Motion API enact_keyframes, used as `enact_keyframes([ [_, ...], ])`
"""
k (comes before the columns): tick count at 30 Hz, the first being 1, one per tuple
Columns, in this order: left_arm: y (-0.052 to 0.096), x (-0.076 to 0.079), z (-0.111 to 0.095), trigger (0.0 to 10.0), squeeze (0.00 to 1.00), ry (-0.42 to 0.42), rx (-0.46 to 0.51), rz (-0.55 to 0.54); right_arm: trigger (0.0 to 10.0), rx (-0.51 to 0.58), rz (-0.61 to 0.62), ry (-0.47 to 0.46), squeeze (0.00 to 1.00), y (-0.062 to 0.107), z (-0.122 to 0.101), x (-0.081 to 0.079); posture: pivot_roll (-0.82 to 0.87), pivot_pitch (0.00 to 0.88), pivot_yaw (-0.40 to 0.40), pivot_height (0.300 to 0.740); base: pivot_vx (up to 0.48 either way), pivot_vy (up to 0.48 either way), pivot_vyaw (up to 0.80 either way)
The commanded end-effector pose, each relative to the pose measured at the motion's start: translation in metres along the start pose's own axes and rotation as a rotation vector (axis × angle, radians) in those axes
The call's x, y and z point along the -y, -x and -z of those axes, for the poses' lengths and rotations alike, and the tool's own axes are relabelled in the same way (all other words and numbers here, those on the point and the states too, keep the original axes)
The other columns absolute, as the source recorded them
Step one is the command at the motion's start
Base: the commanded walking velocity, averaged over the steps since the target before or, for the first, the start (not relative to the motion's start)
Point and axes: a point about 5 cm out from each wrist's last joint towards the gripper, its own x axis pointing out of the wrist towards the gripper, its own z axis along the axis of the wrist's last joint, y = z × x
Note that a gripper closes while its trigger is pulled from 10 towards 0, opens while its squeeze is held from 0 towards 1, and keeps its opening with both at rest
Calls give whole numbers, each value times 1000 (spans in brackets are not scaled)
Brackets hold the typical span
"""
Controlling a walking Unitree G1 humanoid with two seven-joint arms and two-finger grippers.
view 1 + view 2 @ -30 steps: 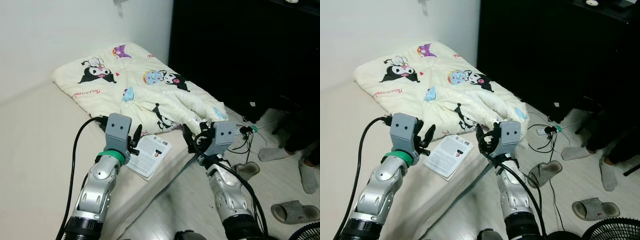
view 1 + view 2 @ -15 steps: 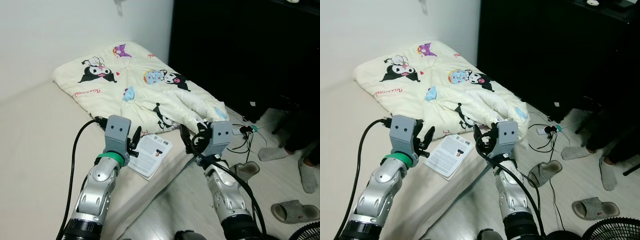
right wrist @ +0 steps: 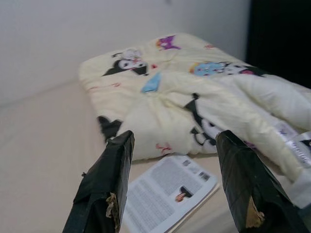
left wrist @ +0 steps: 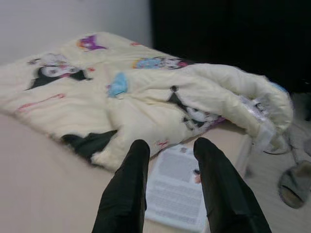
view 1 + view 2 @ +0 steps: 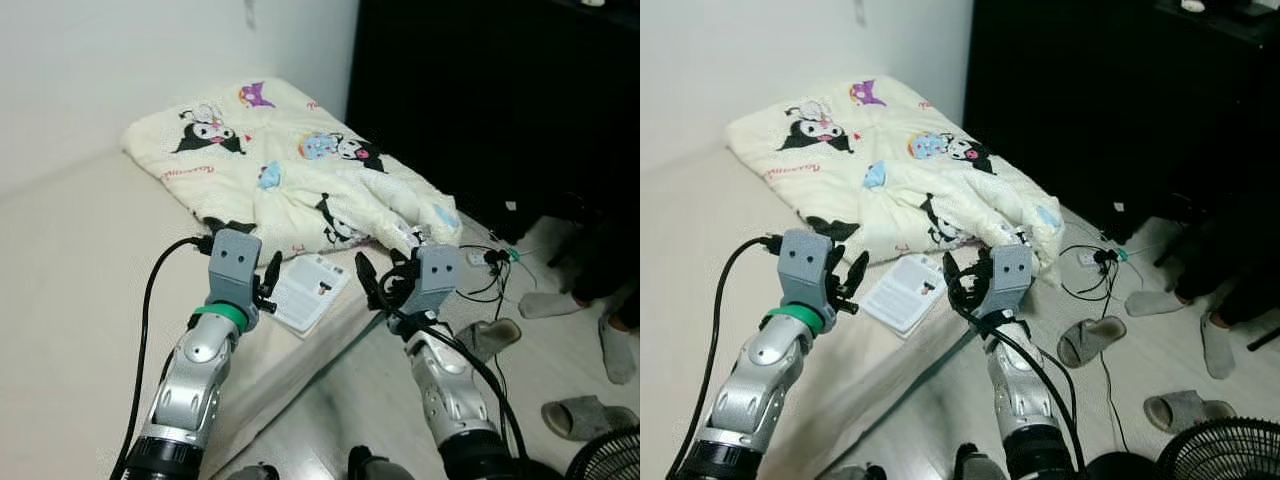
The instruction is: Clean up the room
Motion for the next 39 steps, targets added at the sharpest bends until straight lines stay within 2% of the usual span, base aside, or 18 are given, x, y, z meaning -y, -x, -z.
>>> enact_keyframes([
  [1, 3, 1, 5, 10000, 0, -13, -17, 0, 10000, -11, -4, -8, 0, 0, 3, -1, -11, 16, 39, 740, -349, 0, 0],
  [18, 3, 0, 5, 10000, 0, -13, -19, -3, 10000, -10, -13, -25, 0, 0, 4, -2, -8, 19, 41, 740, -305, 0, 0],
  [39, 1, 3, 4, 10000, 0, -15, -26, 20, 10000, -8, -20, -22, 0, -3, 3, -3, -6, 14, 46, 740, 0, 0, 784],
])
